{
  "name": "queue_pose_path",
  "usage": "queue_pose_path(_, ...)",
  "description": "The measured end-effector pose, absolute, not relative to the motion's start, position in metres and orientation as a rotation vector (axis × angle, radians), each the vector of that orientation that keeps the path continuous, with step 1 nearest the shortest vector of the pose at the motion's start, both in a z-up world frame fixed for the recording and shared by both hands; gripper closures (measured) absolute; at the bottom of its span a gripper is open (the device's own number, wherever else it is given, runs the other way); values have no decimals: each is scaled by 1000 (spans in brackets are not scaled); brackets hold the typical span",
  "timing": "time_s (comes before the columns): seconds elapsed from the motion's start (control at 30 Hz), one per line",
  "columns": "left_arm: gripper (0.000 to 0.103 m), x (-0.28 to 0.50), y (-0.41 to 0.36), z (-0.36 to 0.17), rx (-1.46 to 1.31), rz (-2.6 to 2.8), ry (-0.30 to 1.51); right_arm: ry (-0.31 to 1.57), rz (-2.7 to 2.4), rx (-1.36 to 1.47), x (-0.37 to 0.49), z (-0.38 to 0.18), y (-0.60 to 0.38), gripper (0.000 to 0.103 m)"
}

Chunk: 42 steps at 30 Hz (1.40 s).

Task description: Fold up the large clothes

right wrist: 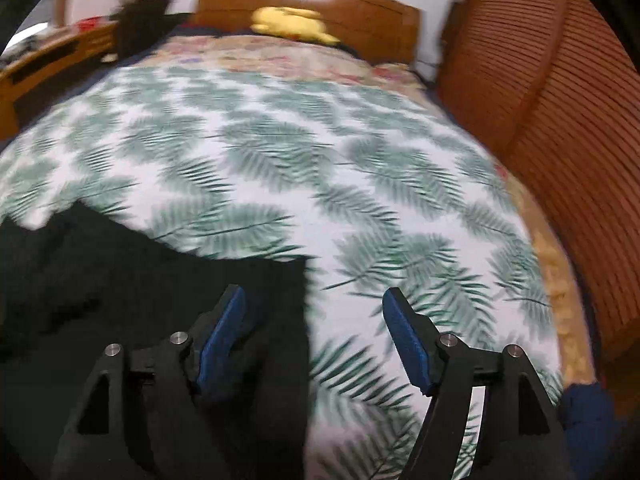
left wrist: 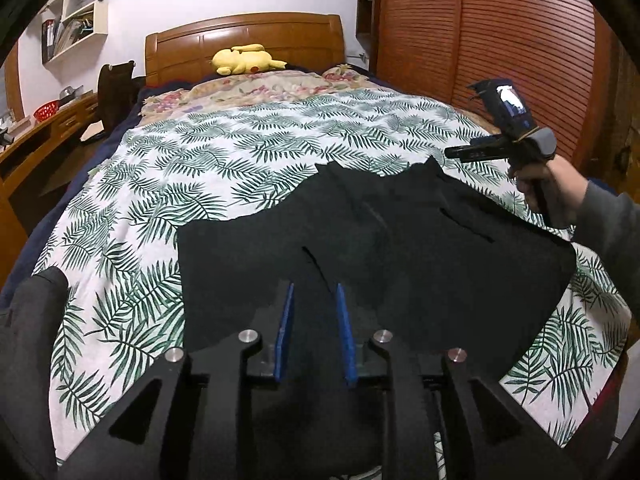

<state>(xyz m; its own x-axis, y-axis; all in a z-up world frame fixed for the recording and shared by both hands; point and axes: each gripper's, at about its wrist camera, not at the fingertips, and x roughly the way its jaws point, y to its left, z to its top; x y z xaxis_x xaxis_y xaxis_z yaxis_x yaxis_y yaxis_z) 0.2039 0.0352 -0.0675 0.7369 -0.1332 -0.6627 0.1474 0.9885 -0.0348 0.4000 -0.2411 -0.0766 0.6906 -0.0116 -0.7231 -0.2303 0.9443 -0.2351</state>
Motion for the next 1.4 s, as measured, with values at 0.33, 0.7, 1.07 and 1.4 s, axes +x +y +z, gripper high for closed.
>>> queue_pose_path(0.33,83,204,28,-76,43,-158,754,851,378,-350,330,-94,-202,30)
queue_pose_path(0.7,83,196,25,-71,48,-176,737,836,424,-316,220,-95,-217,30)
queue_pose_path(1.07,82,174,13,-77,54,-204,741,913,306,-259,187,-125,-269,35)
queue_pose_path(1.4,81,156,1,-88,50,-217,762,914,276,-241,180,-128,-274,36)
